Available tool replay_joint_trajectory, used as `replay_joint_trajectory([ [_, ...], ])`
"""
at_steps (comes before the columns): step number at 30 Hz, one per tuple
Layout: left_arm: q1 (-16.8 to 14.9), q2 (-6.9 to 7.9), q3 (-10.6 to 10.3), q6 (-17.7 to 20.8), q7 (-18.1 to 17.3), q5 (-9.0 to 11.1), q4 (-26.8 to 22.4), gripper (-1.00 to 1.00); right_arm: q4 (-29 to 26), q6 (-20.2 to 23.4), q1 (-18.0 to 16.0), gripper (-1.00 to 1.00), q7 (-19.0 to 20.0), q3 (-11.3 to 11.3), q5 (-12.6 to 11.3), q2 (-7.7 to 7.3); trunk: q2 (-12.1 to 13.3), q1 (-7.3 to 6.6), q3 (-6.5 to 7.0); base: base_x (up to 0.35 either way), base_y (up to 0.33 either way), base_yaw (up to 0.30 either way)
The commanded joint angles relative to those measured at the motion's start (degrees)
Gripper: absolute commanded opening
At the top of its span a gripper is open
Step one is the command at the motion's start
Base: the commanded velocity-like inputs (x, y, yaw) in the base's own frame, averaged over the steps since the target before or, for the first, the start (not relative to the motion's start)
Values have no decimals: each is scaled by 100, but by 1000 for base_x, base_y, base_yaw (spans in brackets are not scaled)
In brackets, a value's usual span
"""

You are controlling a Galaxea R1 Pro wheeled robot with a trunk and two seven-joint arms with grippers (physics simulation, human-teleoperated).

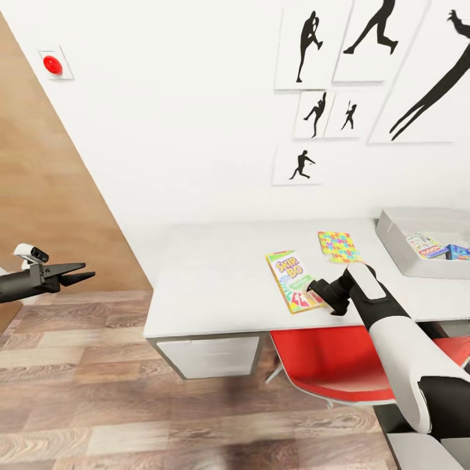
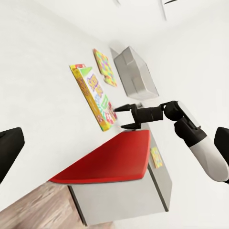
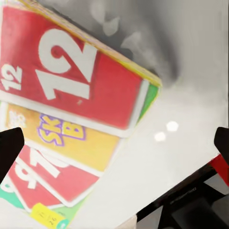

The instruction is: Put all the toys in the child's room - the three board games (two on the bed and one on the table), the two jigsaw puzzles on the table, and the tennis ball on the table - inside the toy box on the table in the child's room.

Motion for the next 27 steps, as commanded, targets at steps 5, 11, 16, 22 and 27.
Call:
replay_joint_trajectory([
  [5,-2,3,-2,62,-21,1,-2,100,-5,15,-6,100,-44,18,-39,-4,-10,4,25,-6,-12,-159],
  [11,-2,3,23,61,-21,1,-1,100,-9,15,-6,100,-44,16,-42,-3,-10,4,69,-2,-3,-160],
  [16,-2,3,30,62,-21,1,-1,100,-9,15,-6,100,-44,17,-43,-3,-10,4,103,4,2,-129],
  [22,-2,3,33,62,-21,1,-1,100,-12,15,-6,100,-44,21,-39,-3,-10,4,120,83,125,-50],
  [27,-2,3,33,62,-21,1,-1,100,-14,15,-6,100,-39,22,-36,-3,-10,4,124,102,130,-14],
])
